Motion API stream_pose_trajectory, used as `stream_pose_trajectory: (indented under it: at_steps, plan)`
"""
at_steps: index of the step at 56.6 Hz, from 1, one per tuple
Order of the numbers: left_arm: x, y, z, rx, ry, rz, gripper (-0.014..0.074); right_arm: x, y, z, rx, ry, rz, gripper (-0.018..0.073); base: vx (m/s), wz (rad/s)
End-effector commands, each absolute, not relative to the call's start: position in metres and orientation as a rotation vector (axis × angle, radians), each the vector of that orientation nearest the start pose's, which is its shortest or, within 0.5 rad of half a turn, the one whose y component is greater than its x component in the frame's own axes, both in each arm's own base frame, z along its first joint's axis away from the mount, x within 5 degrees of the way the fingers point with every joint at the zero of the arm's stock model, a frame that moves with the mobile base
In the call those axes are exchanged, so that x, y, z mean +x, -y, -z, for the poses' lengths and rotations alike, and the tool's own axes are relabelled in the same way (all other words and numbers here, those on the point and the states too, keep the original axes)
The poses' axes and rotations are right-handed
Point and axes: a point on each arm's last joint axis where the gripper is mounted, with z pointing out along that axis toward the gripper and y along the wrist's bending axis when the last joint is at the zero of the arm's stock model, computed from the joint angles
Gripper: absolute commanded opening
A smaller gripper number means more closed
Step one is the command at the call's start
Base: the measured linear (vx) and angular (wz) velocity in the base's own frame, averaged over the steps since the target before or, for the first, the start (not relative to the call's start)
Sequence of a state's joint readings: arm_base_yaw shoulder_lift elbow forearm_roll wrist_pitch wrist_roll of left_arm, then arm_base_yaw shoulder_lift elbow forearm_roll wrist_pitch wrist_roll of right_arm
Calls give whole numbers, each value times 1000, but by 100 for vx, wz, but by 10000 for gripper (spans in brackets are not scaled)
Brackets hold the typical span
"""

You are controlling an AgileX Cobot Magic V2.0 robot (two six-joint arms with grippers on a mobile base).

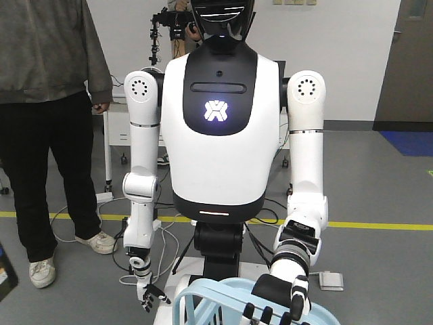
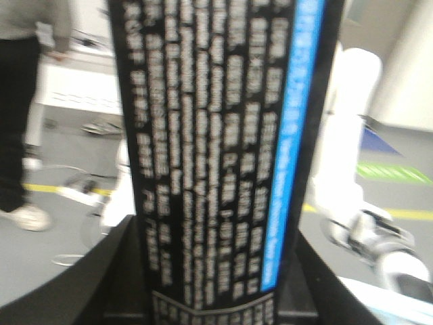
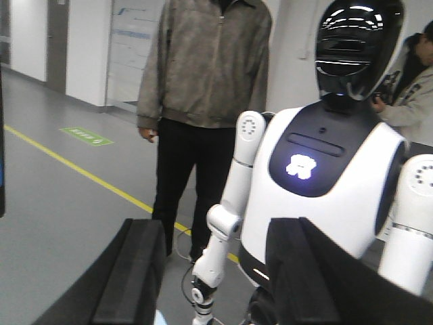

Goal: Pick snacks and fruit into basket
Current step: 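Lift the open right gripper away from the basket, then move the Franzzi box in the left gripper over the basket and lower it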

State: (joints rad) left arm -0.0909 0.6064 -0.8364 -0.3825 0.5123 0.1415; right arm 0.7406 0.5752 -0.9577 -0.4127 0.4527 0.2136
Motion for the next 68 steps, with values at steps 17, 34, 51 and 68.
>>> stream_pose_trajectory:
  at_steps: [17,34,51,68]
  plan:
    - [148,61,-410,138,-1821,824,4,65,-16,-461,-353,-1373,-209,398,0,0]
    - [163,78,-395,-51,-2013,1212,4,65,-15,-461,-351,-1382,-192,398,0,0]
    - [162,93,-382,-437,-2175,1347,4,65,-15,-461,-352,-1379,-186,398,0,0]
    - [168,130,-358,-611,-2431,1481,4,66,-13,-462,-359,-1364,-148,398,0,0]
